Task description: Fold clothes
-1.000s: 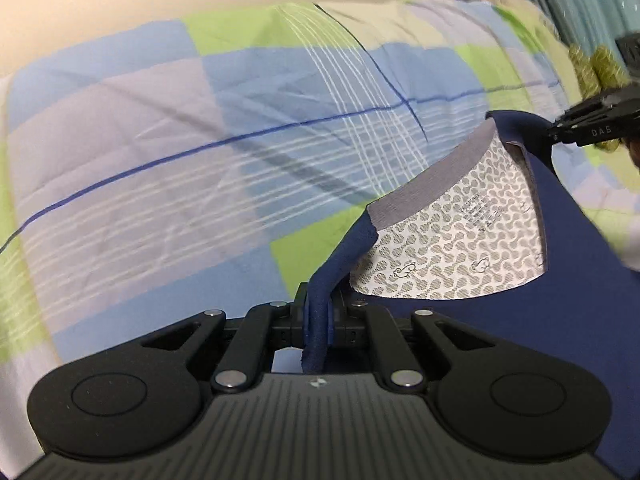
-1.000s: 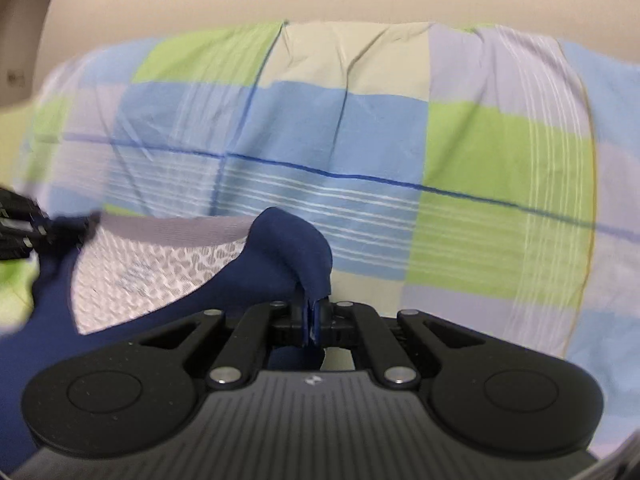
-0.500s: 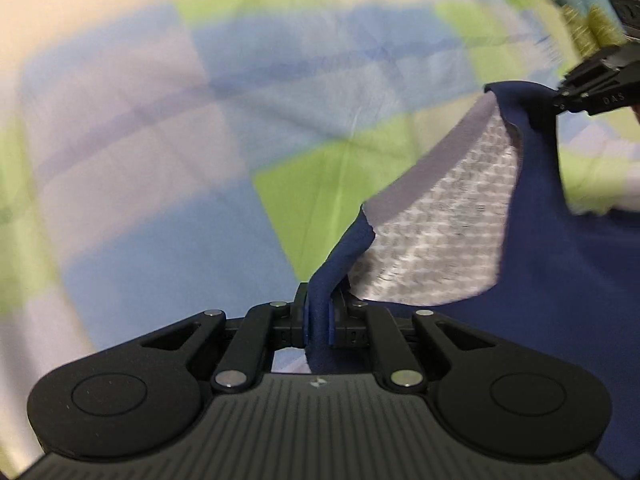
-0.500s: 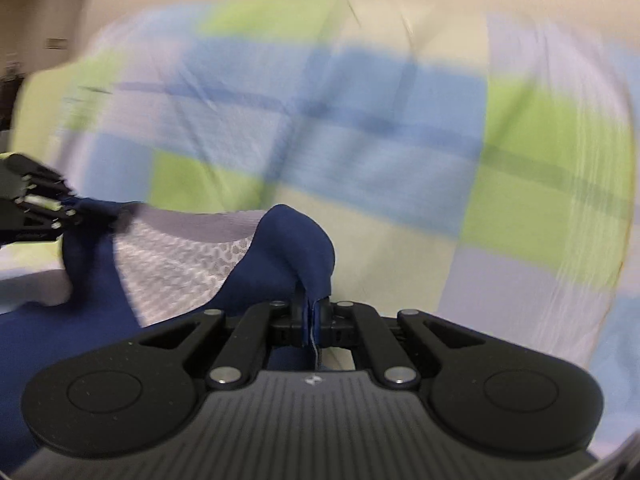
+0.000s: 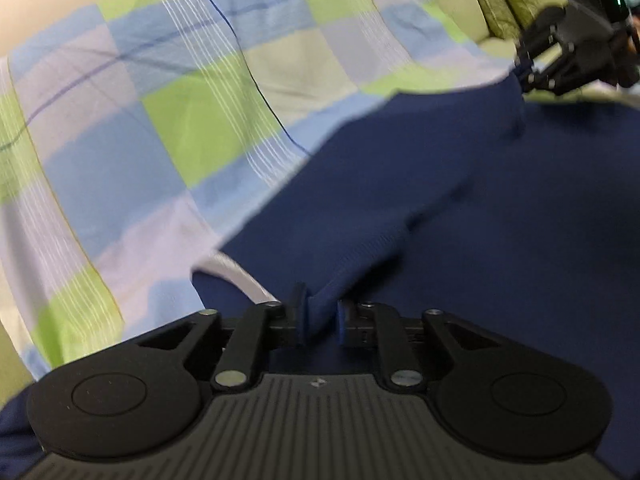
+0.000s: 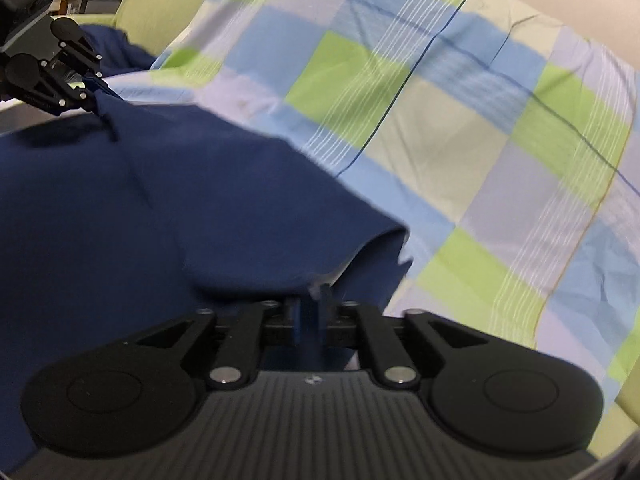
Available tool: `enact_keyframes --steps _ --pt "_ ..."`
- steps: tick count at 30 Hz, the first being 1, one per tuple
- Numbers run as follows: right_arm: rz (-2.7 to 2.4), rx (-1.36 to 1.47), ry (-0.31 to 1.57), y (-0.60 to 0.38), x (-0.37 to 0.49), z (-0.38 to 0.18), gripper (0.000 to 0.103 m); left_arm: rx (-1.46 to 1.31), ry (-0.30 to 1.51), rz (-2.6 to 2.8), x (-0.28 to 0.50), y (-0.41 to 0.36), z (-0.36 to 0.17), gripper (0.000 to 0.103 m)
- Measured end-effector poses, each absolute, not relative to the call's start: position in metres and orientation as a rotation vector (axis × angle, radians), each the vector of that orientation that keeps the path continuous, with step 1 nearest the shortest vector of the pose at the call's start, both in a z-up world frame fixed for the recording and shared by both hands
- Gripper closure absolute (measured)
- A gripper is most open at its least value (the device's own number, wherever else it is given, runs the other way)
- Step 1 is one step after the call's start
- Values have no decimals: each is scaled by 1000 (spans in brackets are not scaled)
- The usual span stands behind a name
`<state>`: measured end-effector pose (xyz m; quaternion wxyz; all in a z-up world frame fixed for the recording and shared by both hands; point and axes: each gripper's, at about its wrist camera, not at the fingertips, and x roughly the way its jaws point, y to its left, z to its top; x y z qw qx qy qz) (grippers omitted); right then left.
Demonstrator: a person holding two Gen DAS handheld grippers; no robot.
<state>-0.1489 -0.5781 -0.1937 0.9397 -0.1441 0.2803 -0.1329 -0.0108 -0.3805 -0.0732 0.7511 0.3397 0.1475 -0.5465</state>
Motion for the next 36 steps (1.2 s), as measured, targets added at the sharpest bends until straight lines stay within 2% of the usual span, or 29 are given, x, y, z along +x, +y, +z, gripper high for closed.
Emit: enact_keyframes --steps 4,6,10,13,15,17,21,24,26,27,30,36 --pt "-306 -231 539 -584 -170 -183 85 681 340 -1189 -2 -361 -62 72" --pt "-337 -180 500 -593 -178 -175 83 662 303 -1157 11 -356 -57 72" --pt "-388 -80 432 -613 -177 -166 76 609 234 -1103 42 -354 -47 52" --pt "-412 24 391 -637 -162 -164 68 645 241 -1051 76 -379 -51 51" --pt "-408 55 407 -654 -141 -168 65 779 181 -1032 89 -405 -66 51" --pt "-420 -1 460 -668 -114 -177 64 919 119 -1016 100 -430 -81 51" --pt "-388 -116 533 -681 -78 -193 64 948 96 -1064 117 -457 -90 52" --pt "-341 -180 552 -688 -52 -199 64 876 94 -1132 120 -460 -87 54" --pt "-323 -179 547 -694 -37 -200 64 822 111 -1177 124 -463 -84 72" --pt "-315 -179 545 -697 -30 -201 66 806 132 -1196 126 -464 -83 88" --pt "-338 -169 539 -704 -18 -201 92 788 173 -1148 128 -464 -87 89" --pt "-461 -154 560 -703 -21 -208 91 787 243 -1005 128 -458 -91 90"
